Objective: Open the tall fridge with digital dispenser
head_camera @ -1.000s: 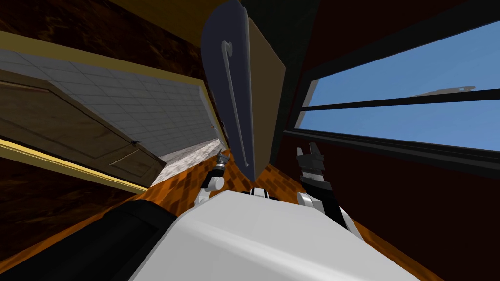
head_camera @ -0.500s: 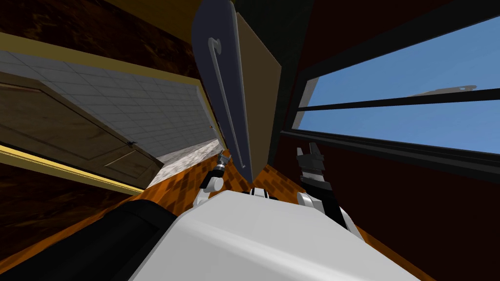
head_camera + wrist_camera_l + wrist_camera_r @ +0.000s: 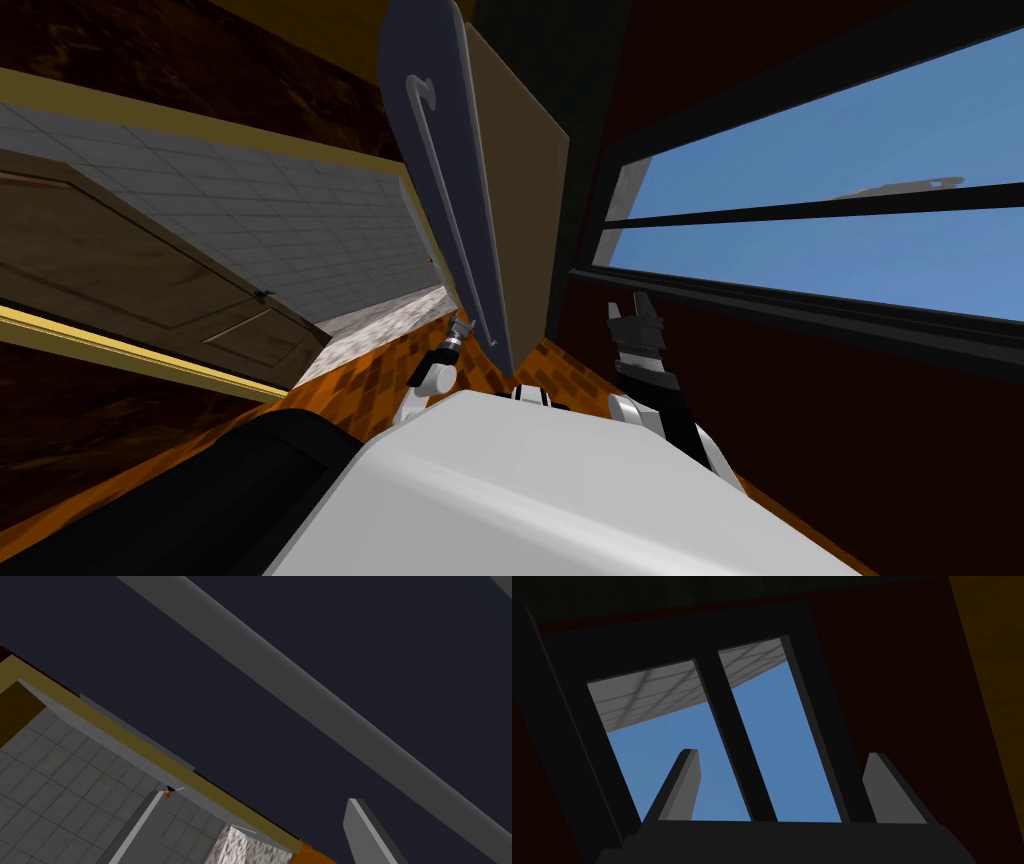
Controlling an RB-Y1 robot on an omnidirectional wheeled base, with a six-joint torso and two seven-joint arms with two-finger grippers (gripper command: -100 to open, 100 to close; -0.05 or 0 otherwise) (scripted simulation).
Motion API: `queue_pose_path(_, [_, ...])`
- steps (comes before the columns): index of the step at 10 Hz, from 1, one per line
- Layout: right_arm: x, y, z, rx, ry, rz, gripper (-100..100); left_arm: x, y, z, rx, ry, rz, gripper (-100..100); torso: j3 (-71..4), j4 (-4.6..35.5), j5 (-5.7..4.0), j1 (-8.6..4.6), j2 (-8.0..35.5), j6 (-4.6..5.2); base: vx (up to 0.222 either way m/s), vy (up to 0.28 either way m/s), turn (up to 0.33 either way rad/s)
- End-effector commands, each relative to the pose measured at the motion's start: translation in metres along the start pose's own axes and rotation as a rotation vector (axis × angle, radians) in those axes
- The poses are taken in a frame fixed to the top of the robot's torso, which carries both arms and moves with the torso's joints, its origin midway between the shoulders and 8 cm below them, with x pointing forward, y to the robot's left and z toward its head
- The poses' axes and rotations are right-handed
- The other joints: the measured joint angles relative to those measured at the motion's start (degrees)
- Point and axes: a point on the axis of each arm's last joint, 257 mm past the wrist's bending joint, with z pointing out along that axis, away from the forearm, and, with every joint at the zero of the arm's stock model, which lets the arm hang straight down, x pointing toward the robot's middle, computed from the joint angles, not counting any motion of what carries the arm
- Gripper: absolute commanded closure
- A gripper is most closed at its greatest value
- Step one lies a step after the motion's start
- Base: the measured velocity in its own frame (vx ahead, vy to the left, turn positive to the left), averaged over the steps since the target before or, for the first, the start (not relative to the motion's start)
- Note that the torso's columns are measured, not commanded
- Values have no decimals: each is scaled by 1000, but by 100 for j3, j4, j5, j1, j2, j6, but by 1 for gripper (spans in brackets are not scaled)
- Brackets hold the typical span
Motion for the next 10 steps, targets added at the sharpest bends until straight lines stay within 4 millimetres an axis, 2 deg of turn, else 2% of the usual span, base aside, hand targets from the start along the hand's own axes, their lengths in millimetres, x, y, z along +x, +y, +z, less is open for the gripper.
queue_pose_path(1, [0, 0, 0, 0, 0, 0, 0, 1, 7, -2, -37, -5, -12, -100, 1, 0, 0, 1, 2, 0, 32, -80, -3])
queue_pose_path(3, [0, 0, 0, 0, 0, 0, 0, 2, 13, -4, -66, -8, -23, -100, -2, -1, -1, -5, -4, 0, 58, -96, -2])
queue_pose_path(5, [0, 0, 0, 0, 0, 0, 0, 3, 6, -7, -61, -6, -17, -100, 4, 2, 4, 17, 8, -1, 70, -20, 6])
queue_pose_path(6, [0, 0, 0, 0, 0, 0, 0, 2, 8, -5, -59, -7, -18, -100, -8, -3, 7, 24, -17, -1, 74, 2, 9])
queue_pose_path(7, [0, 0, 0, 0, 0, 0, 0, 2, 8, -6, -60, -6, -19, 100, -5, -4, 6, 16, -7, 3, -8, -13, -2])
queue_pose_path(10, [0, 0, 0, 0, 0, 0, 0, 15, 17, -8, -90, 28, -20, 100, -7, 22, -7, 61, -5, -9, -80, 169, -112])
